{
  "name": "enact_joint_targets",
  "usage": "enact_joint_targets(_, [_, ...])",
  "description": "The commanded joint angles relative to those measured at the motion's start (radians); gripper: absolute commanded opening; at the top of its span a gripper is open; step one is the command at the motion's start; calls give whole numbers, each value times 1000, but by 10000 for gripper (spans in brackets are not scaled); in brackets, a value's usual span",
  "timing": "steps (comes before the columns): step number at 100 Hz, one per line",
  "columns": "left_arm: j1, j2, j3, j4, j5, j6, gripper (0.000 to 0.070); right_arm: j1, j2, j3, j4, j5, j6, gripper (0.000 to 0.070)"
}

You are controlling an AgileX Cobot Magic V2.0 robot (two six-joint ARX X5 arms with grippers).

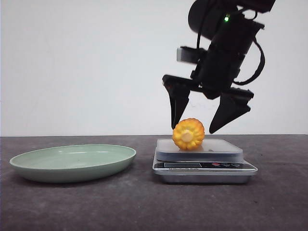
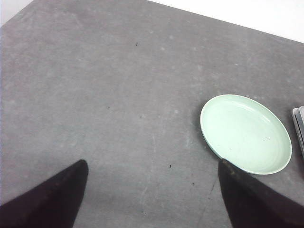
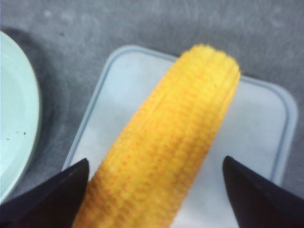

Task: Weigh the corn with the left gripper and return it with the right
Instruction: 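Withdraw the left gripper and lower the right gripper over the corn, then grasp the corn on the scale with the right gripper and lift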

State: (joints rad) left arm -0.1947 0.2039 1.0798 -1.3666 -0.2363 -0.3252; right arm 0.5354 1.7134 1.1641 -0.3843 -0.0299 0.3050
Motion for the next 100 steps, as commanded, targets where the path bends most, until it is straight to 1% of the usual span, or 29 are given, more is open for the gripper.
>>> enact_joint_targets(1, [-2,2,12,2,2,16,502,14,21,22,-1,5,14,371])
enact_joint_targets(4, [-2,2,12,1,2,19,502,18,21,22,-2,10,13,293])
enact_joint_targets(11, [-2,2,12,-1,1,21,502,21,21,22,-2,26,13,85])
enact_joint_targets(15, [-2,2,12,-1,1,21,502,23,20,22,-2,36,13,2])
enact_joint_targets(27, [-2,2,12,-3,2,21,502,25,8,22,1,57,10,0])
enact_joint_targets(42, [-2,2,12,-2,2,21,502,34,-71,22,-1,56,-14,0])
enact_joint_targets(50, [-2,2,12,-2,2,21,502,51,-138,23,6,52,-32,0])
enact_joint_targets(58, [-2,2,12,3,2,21,502,76,-198,32,2,28,-36,0])
enact_joint_targets(64, [-2,2,12,4,2,21,502,104,-229,39,1,3,-34,0])
enact_joint_targets(80, [-2,2,12,2,1,23,502,214,-249,68,33,3,-21,0])
enact_joint_targets(89, [-2,2,12,6,1,25,502,286,-206,98,72,9,-5,0])
enact_joint_targets(100, [-2,2,12,6,1,24,502,343,-122,150,116,13,20,0])
